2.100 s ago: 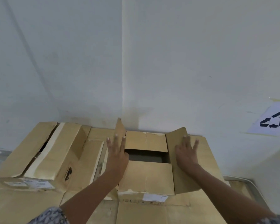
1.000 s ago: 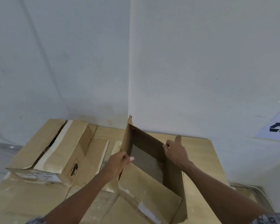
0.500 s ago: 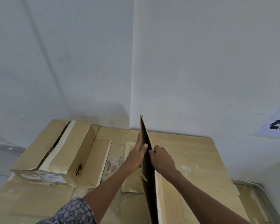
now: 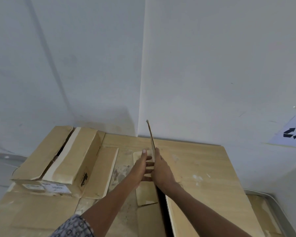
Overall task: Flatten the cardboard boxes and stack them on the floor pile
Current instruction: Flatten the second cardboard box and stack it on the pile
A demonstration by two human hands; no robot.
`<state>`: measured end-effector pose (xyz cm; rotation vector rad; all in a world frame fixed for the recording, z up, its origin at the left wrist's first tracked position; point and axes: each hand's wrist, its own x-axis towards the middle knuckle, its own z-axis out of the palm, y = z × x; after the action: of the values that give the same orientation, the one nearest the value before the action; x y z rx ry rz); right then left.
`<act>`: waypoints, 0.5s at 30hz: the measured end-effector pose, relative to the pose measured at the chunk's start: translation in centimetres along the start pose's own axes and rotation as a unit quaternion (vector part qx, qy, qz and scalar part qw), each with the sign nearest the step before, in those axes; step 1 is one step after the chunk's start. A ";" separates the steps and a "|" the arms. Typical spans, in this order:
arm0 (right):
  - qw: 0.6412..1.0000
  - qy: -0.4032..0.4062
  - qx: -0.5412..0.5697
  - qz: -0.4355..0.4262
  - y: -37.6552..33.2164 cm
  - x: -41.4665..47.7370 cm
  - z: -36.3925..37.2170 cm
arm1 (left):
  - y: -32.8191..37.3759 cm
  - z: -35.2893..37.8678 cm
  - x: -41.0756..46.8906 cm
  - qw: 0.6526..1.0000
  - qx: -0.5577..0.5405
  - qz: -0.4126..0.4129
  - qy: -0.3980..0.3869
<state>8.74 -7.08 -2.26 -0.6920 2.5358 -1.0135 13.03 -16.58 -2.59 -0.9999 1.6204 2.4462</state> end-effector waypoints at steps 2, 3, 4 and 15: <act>0.999 0.026 0.000 -0.037 -2.1 0.3 -2.0 | 0.1 -0.1 0.1 0.997 0.030 0.046 0.063; 0.998 0.035 0.000 -0.060 -3.4 0.4 -3.3 | 0.2 -0.1 0.0 0.989 0.052 0.084 0.107; 0.996 0.043 0.014 -0.079 -4.8 0.5 -4.6 | 0.4 -0.2 -0.1 0.976 0.080 0.133 0.154; 0.985 0.078 0.138 -0.064 0.3 3.9 -13.7 | 0.8 1.3 1.8 0.910 0.242 0.280 0.187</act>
<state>-0.90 -1.42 6.59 -0.7275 2.4330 -1.4818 10.62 -16.41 -2.55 -1.0666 2.8008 1.9758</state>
